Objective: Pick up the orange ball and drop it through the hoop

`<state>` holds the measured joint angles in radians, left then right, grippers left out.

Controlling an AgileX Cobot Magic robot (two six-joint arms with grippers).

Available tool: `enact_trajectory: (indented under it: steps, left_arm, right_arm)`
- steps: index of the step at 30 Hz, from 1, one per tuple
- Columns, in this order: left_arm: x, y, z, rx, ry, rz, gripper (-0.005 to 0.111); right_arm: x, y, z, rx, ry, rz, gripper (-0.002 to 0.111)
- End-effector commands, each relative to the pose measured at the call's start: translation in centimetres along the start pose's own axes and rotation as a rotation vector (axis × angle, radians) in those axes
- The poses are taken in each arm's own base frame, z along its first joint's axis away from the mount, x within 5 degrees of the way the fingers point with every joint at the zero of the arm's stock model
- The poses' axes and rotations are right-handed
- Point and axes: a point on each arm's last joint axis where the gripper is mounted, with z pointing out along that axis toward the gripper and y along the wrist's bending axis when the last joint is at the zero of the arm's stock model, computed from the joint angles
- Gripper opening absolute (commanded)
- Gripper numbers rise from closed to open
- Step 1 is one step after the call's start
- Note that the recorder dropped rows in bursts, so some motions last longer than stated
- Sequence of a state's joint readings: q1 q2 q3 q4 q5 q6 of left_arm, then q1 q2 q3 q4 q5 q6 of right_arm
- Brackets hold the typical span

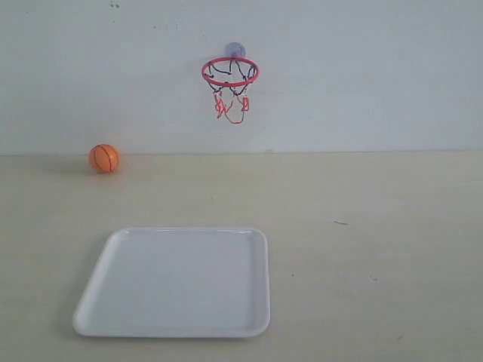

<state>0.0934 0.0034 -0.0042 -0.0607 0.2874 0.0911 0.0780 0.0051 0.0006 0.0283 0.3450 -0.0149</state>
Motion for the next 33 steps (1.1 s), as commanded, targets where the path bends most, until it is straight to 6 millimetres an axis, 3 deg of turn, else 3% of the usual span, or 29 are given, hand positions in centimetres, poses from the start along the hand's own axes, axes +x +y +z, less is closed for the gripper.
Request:
enact_trajectory:
  steps: [1, 33]
  left_arm:
    - [0.13, 0.0, 0.01, -0.002, 0.001, -0.005, 0.004]
    - [0.13, 0.0, 0.01, -0.002, 0.001, -0.005, 0.004]
  right_arm:
    - [-0.03, 0.0, -0.04, 0.001, -0.005, -0.054, 0.0]
    - [-0.01, 0.0, -0.04, 0.0, -0.003, -0.041, 0.0]
